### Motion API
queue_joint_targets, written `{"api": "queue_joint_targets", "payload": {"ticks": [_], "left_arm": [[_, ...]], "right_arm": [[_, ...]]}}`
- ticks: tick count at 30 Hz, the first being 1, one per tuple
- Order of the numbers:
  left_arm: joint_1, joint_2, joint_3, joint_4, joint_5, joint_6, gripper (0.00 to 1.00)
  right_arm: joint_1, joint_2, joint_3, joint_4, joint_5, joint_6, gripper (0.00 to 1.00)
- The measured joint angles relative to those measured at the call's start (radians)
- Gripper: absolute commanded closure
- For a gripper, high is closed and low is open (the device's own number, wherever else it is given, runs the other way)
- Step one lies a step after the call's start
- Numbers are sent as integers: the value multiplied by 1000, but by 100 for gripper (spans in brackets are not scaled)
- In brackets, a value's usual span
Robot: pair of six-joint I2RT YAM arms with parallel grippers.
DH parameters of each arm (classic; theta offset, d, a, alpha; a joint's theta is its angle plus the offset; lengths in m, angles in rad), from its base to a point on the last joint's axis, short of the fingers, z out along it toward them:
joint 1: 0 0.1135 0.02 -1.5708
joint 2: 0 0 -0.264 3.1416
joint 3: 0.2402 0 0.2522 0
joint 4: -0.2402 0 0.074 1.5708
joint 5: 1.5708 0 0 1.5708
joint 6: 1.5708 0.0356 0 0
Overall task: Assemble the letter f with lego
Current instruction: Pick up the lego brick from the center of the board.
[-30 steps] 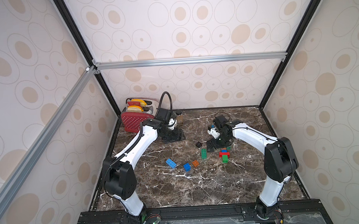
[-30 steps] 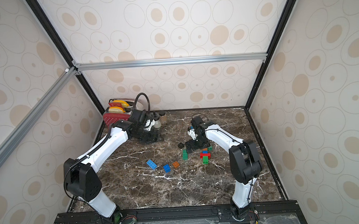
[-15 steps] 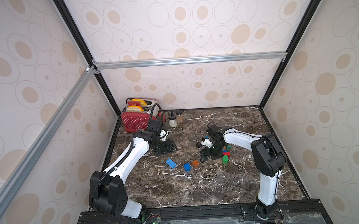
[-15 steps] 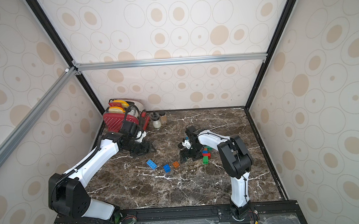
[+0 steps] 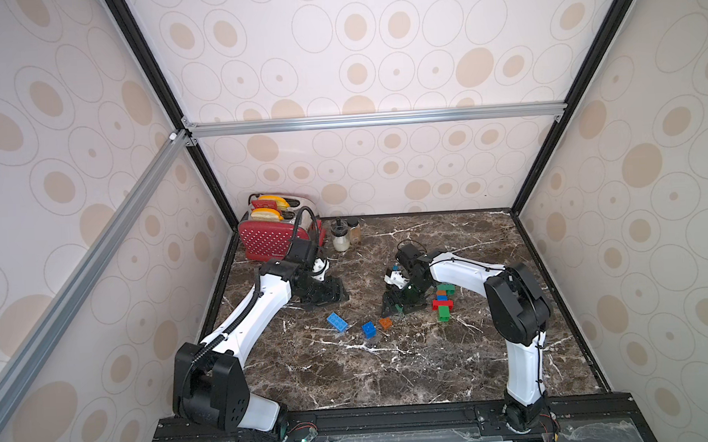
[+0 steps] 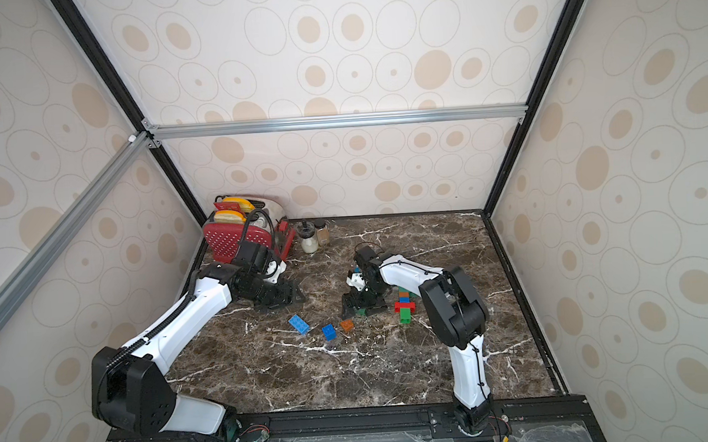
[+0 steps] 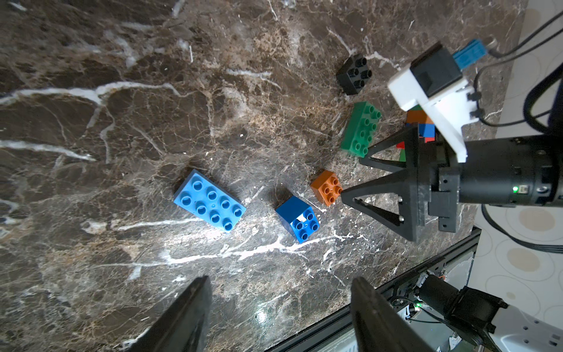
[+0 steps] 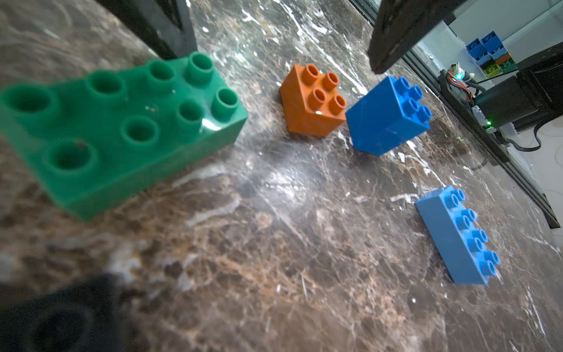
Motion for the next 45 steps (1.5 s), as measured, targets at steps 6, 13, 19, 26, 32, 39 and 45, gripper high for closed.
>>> {"api": "queue_joint_targets", "payload": {"ticks": [6,13,19,26,32,39,45], "left_arm": [[2,-10,-3,-7,-2,0,27],[5,-35,-19,-15,-4,0,26],[5,-60,-41,-14,-3,2,6],[5,-126,-76,10,-28,-16,1],[7,-221,-114,57,-89,-34,1],[27,-215,-140,62,-108,-90,1],[29,-153,-154,53,-81,-93,5]], "right_arm": [[26,76,117,30,-51,19,8],[40,65,229,-71,10,2,8],[38,29,230,-217,225,0,0],[34,84,261,-258,355,49,0],[26,142,328,-264,389,86,0],[20,210,386,-270,386,119,0],[20,232,411,-275,376,155,0]]}}
